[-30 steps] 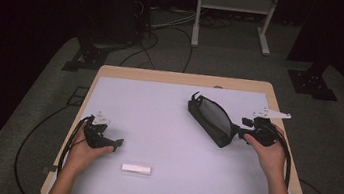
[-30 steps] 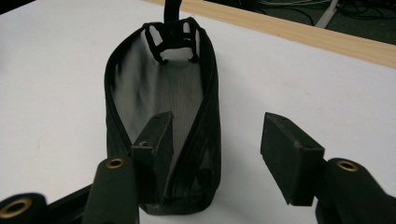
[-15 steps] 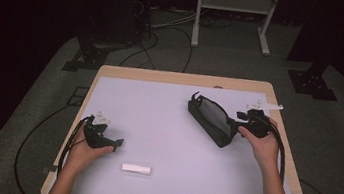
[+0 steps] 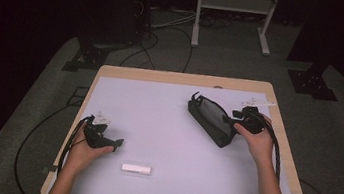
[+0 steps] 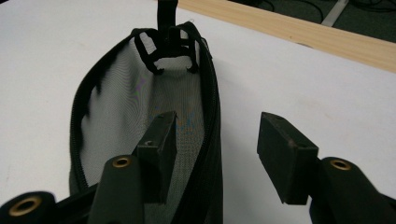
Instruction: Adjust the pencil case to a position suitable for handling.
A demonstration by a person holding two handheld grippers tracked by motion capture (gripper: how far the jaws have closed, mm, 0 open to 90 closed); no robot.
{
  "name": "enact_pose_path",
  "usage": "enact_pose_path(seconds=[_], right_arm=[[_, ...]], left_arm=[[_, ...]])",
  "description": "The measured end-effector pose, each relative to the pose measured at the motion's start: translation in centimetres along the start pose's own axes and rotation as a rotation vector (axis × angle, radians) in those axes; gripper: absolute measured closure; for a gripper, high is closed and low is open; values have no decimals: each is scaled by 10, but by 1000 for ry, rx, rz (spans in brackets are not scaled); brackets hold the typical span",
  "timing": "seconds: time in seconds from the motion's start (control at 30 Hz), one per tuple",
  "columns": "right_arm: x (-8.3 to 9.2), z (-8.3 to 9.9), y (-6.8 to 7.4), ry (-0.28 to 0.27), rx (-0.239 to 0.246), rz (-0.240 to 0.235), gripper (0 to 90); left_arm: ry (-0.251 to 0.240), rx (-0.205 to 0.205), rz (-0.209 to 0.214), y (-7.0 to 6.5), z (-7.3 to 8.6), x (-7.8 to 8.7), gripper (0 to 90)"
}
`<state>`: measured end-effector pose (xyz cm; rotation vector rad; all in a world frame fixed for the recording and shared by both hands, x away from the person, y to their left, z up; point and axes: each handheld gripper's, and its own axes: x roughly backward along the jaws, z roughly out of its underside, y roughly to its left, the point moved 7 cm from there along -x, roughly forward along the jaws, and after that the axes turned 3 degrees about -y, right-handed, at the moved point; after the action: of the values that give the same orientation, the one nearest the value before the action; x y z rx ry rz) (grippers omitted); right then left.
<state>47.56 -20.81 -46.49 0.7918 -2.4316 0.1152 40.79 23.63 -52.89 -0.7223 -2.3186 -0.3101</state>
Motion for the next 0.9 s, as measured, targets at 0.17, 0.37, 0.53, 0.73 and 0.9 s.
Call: enact_pose_path(seconds=[0.17,0.37,0.53,0.73,0.9], right_arm=[[-7,3,0,11,-8,-8,490],[-12,5,1,18,-20,-21,562],[-14,5,2,16,-37,-34,675],[-14,3,3,10,-52,-43,769],[-14,2,2,3,-61,-36,808]], left_arm=[[0,0,0,0,0,0,0],[0,0,0,0,0,0,0],[1,0,0,0,0,0,0],[1,0,0,0,0,0,0],[1,0,1,0,0,0,0]])
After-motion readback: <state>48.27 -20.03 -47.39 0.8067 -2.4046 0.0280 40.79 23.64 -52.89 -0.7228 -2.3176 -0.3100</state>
